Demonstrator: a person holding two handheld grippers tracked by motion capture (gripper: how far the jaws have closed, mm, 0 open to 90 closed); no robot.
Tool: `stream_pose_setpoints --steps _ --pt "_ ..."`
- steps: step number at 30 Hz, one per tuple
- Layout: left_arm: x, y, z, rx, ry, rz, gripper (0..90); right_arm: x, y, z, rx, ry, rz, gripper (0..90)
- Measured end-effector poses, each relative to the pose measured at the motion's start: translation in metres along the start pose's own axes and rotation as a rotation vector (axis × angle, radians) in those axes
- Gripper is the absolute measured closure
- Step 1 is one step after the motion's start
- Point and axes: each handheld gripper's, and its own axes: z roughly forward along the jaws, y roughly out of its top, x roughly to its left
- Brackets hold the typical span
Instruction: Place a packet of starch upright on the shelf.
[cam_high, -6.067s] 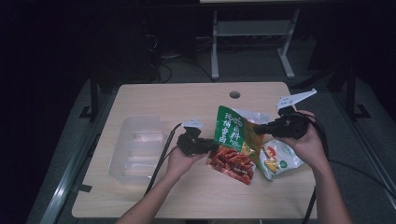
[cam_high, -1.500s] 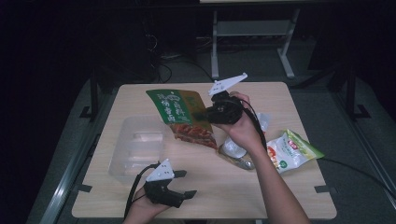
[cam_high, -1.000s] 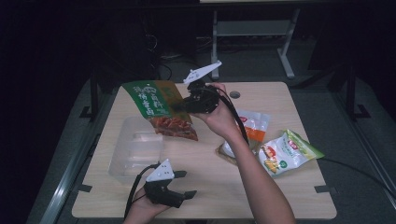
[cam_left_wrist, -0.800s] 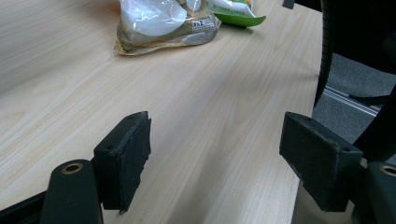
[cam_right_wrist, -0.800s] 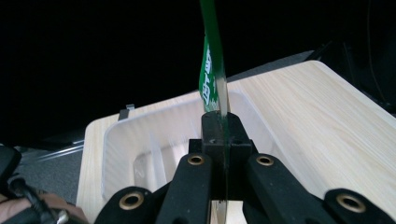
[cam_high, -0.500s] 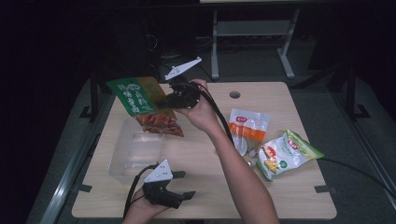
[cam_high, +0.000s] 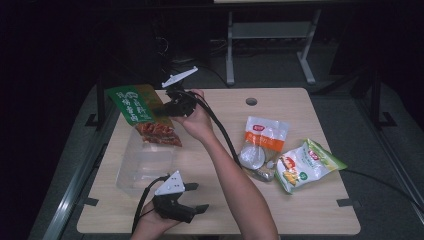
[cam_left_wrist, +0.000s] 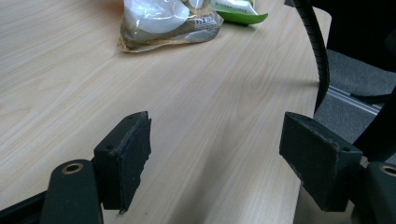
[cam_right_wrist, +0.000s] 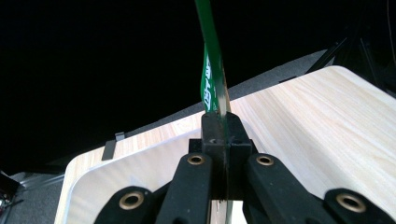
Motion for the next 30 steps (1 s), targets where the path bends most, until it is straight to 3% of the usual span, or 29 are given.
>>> stream_pose_setpoints --steps 6,16,30 --pt "0.001 -0.001 0.000 -0.005 0.003 -0.004 24.4 -0.007 -0.005 0.016 -0.001 0.002 0.033 89.7" --pt "0.002 -0.001 -0.001 0.002 0.006 -0.006 24.4 -0.016 -0.022 0.037 0.000 -0.048 0.065 89.6" --pt "0.007 -0.001 -0.003 -0.001 0.016 -0.023 24.4 -0.028 -0.046 0.040 0.013 -0.110 0.089 88.7"
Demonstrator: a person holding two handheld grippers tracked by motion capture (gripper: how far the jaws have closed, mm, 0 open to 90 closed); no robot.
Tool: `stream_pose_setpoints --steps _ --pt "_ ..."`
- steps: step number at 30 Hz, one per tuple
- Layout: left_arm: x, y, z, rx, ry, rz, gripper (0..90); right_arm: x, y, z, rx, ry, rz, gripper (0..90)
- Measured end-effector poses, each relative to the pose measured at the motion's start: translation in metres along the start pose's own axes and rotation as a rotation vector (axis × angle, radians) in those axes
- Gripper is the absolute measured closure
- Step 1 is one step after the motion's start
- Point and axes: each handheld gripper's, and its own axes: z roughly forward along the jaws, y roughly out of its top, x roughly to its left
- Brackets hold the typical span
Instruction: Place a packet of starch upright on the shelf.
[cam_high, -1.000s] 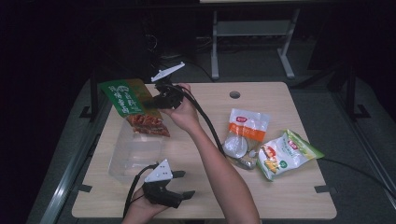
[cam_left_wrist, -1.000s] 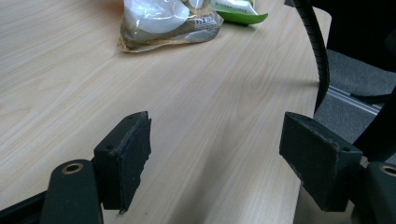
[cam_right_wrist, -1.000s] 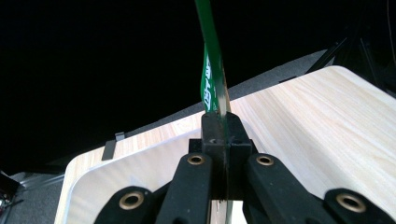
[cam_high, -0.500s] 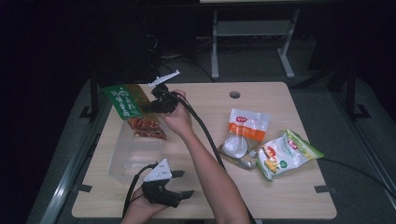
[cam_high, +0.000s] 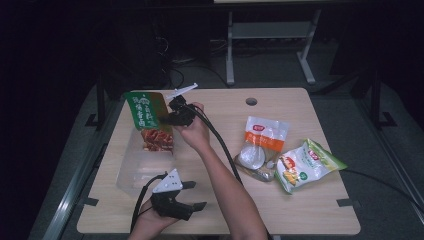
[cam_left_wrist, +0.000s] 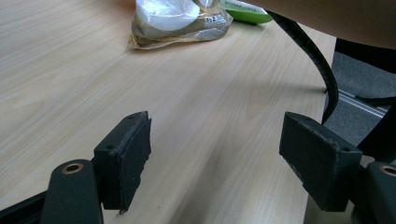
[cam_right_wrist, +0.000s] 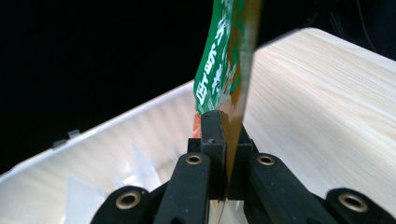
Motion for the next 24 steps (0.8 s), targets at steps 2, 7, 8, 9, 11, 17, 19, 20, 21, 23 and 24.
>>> stream_pose_setpoints --steps 2,7,8,9,11,17,19,20,21,23,24 --pt "0.000 0.000 0.000 0.000 0.000 -0.002 24.4 -0.005 -0.004 -0.001 0.004 0.001 0.011 88.6" --pt "0.000 0.000 0.002 -0.005 -0.001 -0.002 24.4 -0.013 -0.009 -0.005 0.008 0.020 0.048 86.3" --pt "0.000 0.000 0.002 -0.005 -0.001 -0.002 24.4 -0.013 -0.009 -0.005 0.008 0.020 0.048 86.3" --pt "0.000 0.000 0.002 -0.006 -0.001 -0.002 24.4 -0.013 -0.009 -0.006 0.011 0.025 0.059 84.0" --pt "0.000 0.000 0.002 -0.005 -0.001 -0.003 24.4 -0.013 -0.009 -0.008 0.019 0.030 0.058 81.2" --pt "0.000 0.001 0.003 -0.007 -0.003 -0.008 24.4 -0.015 -0.008 -0.019 0.030 0.026 0.055 70.7" --pt "0.001 0.001 0.003 -0.010 0.000 -0.006 24.4 -0.016 -0.009 -0.025 0.018 0.034 0.060 69.1" --pt "0.001 0.001 0.003 -0.010 0.000 -0.006 24.4 -0.017 -0.010 -0.027 0.011 0.040 0.059 67.2" --pt "0.002 0.002 0.003 -0.008 -0.001 -0.006 24.4 -0.017 -0.011 -0.030 0.013 0.048 0.066 65.5" --pt "0.002 0.002 0.004 -0.012 -0.001 -0.014 24.4 -0.018 -0.013 -0.034 0.013 0.054 0.064 63.6" --pt "0.002 0.002 0.004 -0.012 -0.001 -0.014 24.4 -0.018 -0.013 -0.034 0.013 0.054 0.064 63.6"
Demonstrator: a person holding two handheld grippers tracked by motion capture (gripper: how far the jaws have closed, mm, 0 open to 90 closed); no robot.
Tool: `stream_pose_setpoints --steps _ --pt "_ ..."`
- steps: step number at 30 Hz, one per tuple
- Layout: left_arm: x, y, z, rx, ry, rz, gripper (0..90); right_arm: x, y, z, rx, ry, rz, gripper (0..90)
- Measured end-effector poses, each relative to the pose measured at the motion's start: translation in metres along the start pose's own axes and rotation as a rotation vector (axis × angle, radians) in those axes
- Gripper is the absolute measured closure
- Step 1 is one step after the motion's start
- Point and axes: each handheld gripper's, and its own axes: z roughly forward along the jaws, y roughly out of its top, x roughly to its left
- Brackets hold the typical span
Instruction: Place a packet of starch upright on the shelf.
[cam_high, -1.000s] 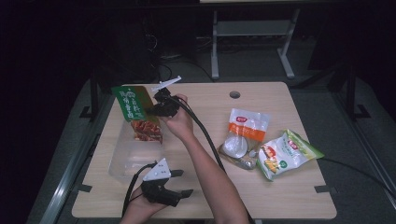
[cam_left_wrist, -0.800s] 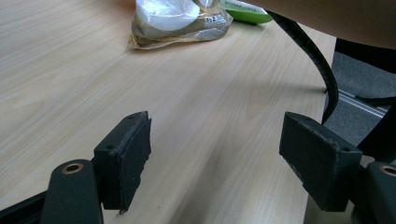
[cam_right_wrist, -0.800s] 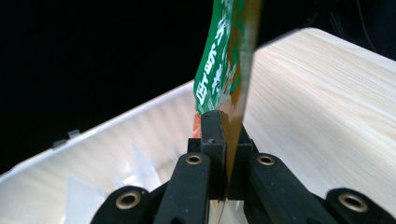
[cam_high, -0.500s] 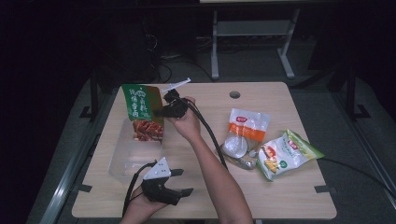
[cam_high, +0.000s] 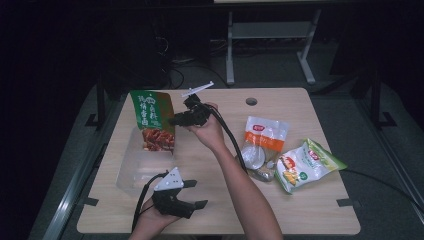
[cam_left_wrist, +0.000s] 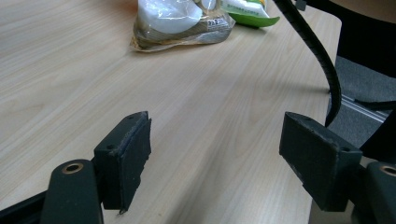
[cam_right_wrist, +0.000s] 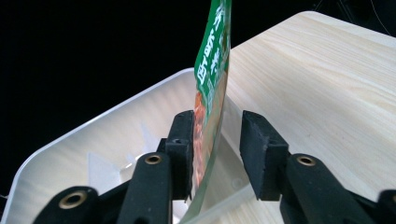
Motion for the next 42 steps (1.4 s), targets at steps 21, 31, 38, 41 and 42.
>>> stream_pose_setpoints --steps 21,31,38,41,42 --pt "-0.002 -0.002 -0.001 0.018 0.023 0.027 24.6 0.007 -0.026 -0.049 0.028 -0.016 0.001 51.4" --pt "-0.003 -0.002 0.003 0.027 0.021 0.034 24.5 0.012 -0.047 -0.070 0.075 -0.035 0.007 45.5" --pt "-0.004 -0.002 0.004 0.020 0.017 0.029 24.5 0.010 -0.069 -0.092 0.076 -0.057 0.021 43.5" --pt "-0.004 -0.002 0.004 0.021 0.021 0.030 24.6 0.010 -0.080 -0.103 0.071 -0.063 0.035 42.9" --pt "-0.004 -0.002 0.004 0.024 0.024 0.025 24.6 0.010 -0.084 -0.106 0.071 -0.066 0.035 42.6"
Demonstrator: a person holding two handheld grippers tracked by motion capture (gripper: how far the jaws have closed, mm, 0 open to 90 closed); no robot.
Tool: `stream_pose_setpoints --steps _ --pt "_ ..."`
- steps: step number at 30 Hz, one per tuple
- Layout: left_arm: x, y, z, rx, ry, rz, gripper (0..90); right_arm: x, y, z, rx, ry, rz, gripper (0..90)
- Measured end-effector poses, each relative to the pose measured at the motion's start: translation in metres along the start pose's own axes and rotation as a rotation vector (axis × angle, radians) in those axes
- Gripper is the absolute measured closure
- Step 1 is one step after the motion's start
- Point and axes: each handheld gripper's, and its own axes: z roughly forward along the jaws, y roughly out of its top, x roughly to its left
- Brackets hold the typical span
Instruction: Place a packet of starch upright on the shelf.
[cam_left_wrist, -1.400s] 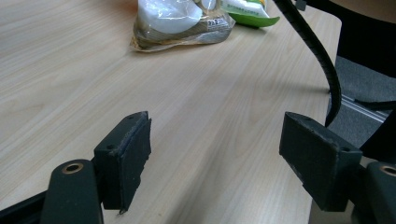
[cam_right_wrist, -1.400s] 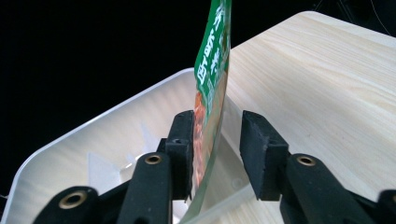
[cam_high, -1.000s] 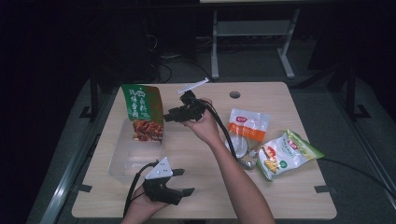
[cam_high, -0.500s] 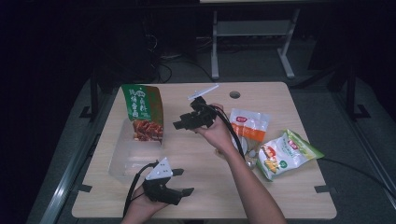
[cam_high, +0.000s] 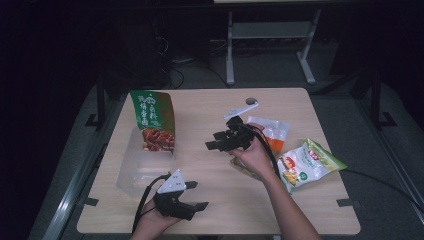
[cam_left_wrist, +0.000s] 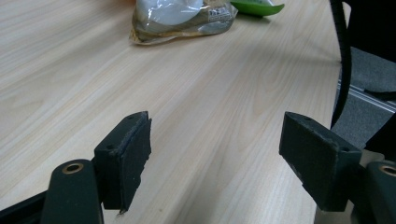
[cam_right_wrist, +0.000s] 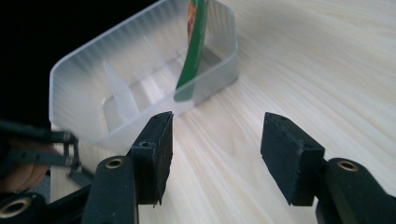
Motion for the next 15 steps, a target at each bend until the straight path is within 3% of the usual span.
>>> stream_pose_setpoints --steps 11,15 --pt "0.000 0.000 0.004 0.014 -0.012 0.014 24.5 -0.002 -0.040 -0.033 0.006 -0.027 0.032 39.5" --pt "-0.001 -0.001 0.005 0.014 -0.023 0.001 24.6 -0.001 -0.053 -0.041 0.006 -0.026 0.048 38.9"
